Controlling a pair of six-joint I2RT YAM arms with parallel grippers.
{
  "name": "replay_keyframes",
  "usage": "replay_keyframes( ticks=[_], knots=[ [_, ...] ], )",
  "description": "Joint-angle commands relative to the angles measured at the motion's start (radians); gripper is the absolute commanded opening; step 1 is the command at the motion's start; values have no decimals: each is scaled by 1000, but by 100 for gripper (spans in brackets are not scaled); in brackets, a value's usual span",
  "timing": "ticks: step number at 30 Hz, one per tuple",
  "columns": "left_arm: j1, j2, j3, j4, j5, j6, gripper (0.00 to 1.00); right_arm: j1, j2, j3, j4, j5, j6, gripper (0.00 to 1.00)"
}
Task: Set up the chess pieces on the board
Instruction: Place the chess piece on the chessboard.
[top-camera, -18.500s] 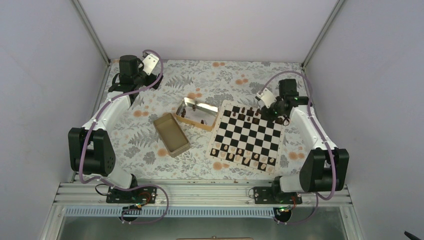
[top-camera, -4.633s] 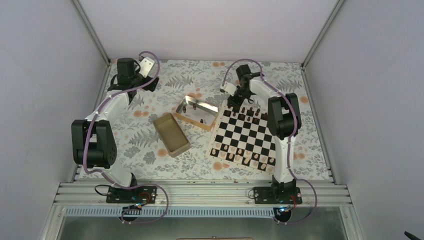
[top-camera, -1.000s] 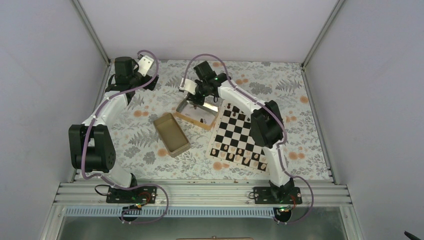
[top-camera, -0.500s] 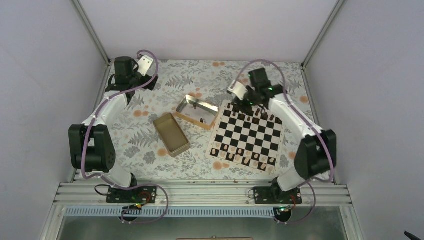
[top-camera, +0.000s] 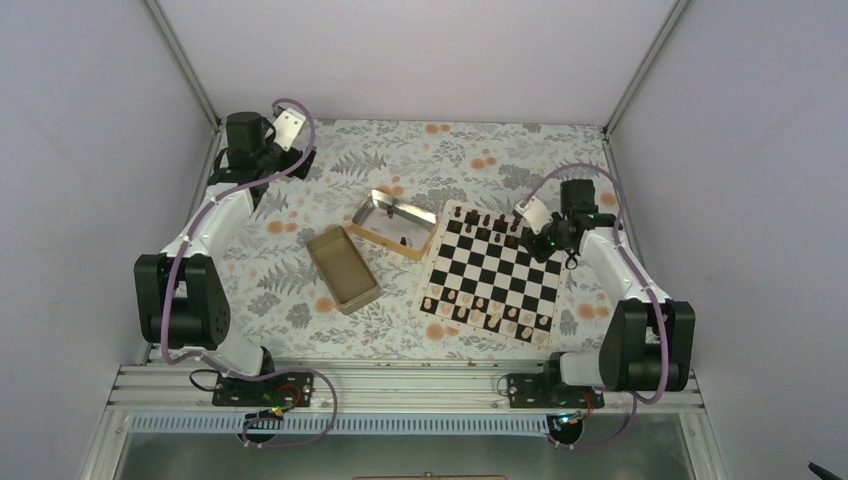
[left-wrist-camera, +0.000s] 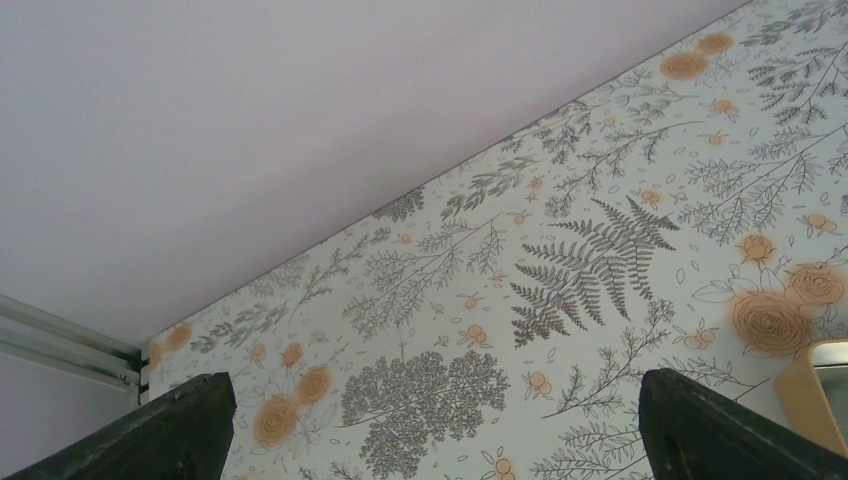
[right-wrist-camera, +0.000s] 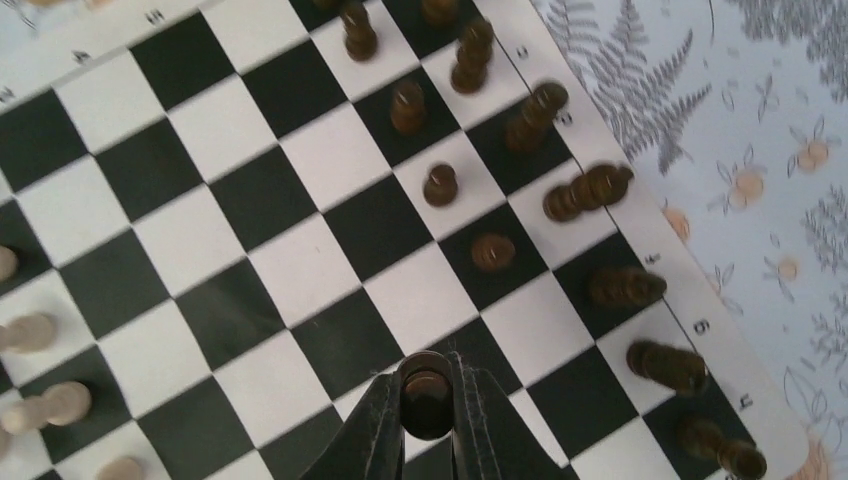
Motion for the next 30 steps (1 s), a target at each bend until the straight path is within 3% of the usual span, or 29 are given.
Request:
replay_keyframes(
  ticks=[1, 12, 30],
  knots=[
    [1, -34, 16, 9, 18, -19, 100, -63, 3, -53, 61, -33, -53, 12],
    [0, -27, 16, 10, 14, -19, 100, -142, 130, -77, 164, -71, -84, 12],
    [-5, -6, 24, 8, 3, -13, 100, -163, 297, -37, 252, -81, -85, 13]
  ],
)
